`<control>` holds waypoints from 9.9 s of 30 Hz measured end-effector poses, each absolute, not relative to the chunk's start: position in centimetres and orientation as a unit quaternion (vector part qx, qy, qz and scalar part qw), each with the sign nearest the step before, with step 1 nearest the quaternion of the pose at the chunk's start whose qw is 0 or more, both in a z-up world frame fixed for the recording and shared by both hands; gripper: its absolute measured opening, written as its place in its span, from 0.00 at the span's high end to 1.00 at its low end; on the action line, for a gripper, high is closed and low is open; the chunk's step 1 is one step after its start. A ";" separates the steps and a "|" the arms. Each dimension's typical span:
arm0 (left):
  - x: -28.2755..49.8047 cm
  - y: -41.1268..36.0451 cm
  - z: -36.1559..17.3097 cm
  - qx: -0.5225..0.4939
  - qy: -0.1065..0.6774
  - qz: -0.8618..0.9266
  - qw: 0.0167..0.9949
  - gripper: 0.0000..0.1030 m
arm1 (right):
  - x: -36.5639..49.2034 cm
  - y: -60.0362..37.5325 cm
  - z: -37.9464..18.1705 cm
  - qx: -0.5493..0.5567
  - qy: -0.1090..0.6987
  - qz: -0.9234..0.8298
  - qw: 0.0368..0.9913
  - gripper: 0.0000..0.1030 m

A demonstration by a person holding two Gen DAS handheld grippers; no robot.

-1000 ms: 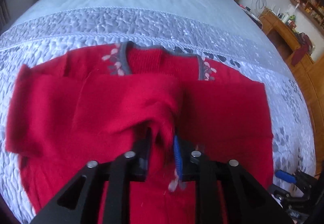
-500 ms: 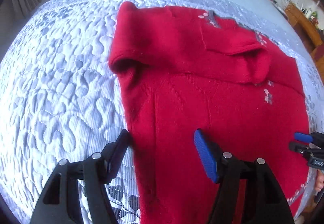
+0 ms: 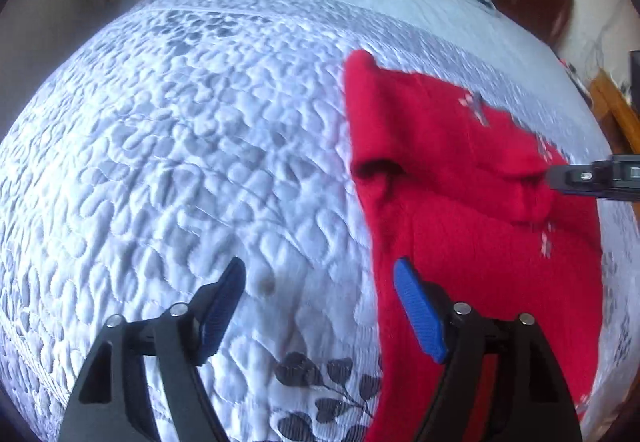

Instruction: Fold small clothes

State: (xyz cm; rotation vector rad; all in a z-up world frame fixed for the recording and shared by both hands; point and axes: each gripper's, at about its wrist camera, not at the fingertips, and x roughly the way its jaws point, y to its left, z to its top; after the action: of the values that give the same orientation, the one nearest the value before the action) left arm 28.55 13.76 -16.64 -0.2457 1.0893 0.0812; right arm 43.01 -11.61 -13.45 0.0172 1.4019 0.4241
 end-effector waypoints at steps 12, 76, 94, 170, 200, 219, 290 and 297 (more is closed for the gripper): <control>29.0 18.6 -16.6 -0.175 0.488 0.139 0.843 0.19 | 47.4 -7.2 -19.4 -0.017 0.677 0.157 0.719 0.55; 46.7 5.1 -20.0 -0.040 0.572 -0.003 0.819 0.69 | 45.1 -38.4 -14.9 0.095 0.563 0.050 0.819 0.95; 43.1 4.1 -19.7 0.029 0.538 0.023 0.842 0.33 | 41.9 -40.6 -18.6 0.140 0.604 0.087 0.779 0.93; 2.3 7.9 -12.4 -0.187 0.580 -0.107 0.786 0.94 | -0.7 -39.6 -11.8 0.190 0.600 0.208 0.748 0.94; 22.8 7.3 -16.2 -0.237 0.609 -0.052 0.755 0.88 | 22.1 -42.0 -14.1 0.240 0.646 0.141 0.711 0.91; 22.7 6.1 -10.5 -0.060 0.504 -0.137 0.850 0.39 | 23.2 -42.5 -12.9 0.186 0.609 0.183 0.749 0.59; 41.2 3.6 -10.2 -0.122 0.447 -0.092 0.881 0.95 | 41.8 -42.1 -10.0 0.126 0.563 0.107 0.810 0.97; 44.1 5.4 -17.0 -0.133 0.491 -0.038 0.860 0.95 | 46.3 -40.3 -16.9 0.124 0.598 0.084 0.788 0.97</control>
State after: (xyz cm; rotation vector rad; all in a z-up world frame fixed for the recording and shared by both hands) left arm 44.12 5.42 -17.01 -0.2784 1.0297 -0.0788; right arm 46.33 -40.29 -16.91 0.2669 1.2881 0.1804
